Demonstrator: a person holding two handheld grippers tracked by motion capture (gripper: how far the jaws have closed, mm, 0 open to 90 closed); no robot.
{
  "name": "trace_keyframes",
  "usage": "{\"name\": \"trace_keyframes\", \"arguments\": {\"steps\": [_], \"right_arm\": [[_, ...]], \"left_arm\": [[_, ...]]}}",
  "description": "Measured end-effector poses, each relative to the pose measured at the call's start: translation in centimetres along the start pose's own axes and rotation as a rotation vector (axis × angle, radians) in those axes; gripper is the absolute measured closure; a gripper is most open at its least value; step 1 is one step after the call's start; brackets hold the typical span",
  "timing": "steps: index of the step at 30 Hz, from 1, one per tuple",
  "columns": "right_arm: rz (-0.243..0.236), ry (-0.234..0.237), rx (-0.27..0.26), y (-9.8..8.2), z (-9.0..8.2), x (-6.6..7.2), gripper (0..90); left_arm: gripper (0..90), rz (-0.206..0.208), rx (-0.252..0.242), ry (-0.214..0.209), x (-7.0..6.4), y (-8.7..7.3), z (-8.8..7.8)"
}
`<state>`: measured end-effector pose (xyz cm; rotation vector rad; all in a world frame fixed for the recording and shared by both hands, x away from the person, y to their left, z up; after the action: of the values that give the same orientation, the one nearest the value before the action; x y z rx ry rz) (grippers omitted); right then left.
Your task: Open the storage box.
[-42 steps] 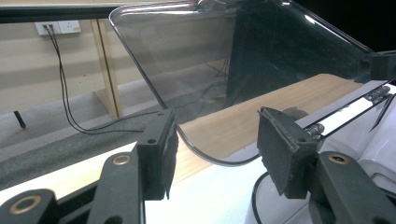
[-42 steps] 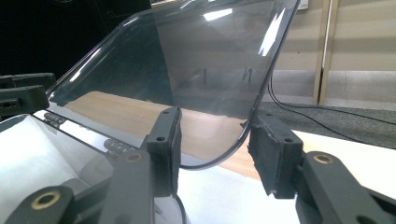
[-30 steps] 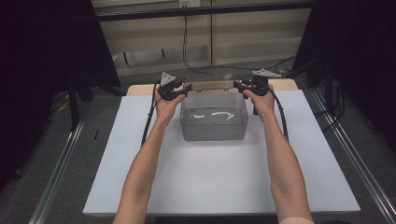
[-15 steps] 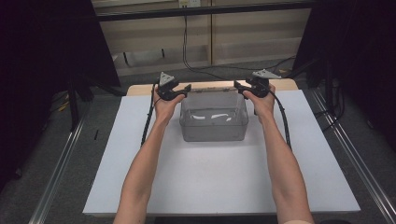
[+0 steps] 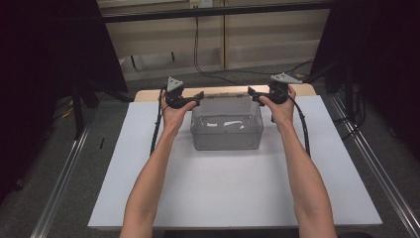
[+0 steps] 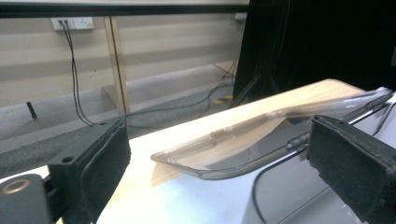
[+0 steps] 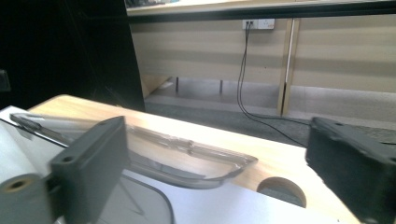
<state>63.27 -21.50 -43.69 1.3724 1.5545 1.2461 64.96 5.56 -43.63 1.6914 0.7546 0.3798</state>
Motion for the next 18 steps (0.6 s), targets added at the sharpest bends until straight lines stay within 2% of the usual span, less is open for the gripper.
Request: {"name": "trace_keyframes", "arguments": {"steps": [5, 7, 8, 10, 12, 14, 16, 18], "right_arm": [[-0.015, -0.001, -0.022, 0.4, -0.8, 0.4, 0.4], [-0.035, -0.012, -0.046, 0.8, -1.4, 0.6, 0.2], [-0.036, -0.022, -0.046, 0.8, -1.6, 0.6, 0.1], [-0.035, -0.033, -0.052, 0.8, -1.8, 0.6, 0.0], [-0.053, -0.044, -0.059, 0.7, -2.3, 0.6, 0.0], [-0.058, -0.049, -0.066, 0.6, -2.8, 0.7, 0.0], [-0.058, -0.051, -0.071, 0.5, -3.5, 0.8, 0.0], [-0.061, -0.051, -0.078, 0.6, -3.7, 0.8, 0.0]], "left_arm": [[4.1, 0.001, -0.023, -0.013, -0.9, 0.6, -1.0], [2.1, 0.046, -0.020, -0.018, -1.2, 0.6, -1.4], [2.3, 0.053, -0.018, -0.018, -1.3, 0.6, -1.6], [2.3, 0.044, -0.030, -0.011, -1.3, 0.8, -2.3], [2.1, 0.017, -0.055, 0.003, -1.3, 1.1, -2.9], [2.1, 0.027, -0.061, -0.002, -1.5, 1.1, -3.6], [4.0, 0.055, -0.054, 0.006, -1.7, 0.8, -4.3], [4.2, 0.046, -0.059, 0.011, -1.9, 0.6, -4.9]]}}
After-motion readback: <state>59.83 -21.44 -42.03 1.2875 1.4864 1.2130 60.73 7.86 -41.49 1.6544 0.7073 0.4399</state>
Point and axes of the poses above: each handheld gripper's, and its own axes: z roughly forward along the jaws, y roughly out of its top, x roughly to its left, the point moved 9 cm from there along z, roughly forward along the jaws, and after that the axes turned 11 degrees about -y, right-handed, at the moved point
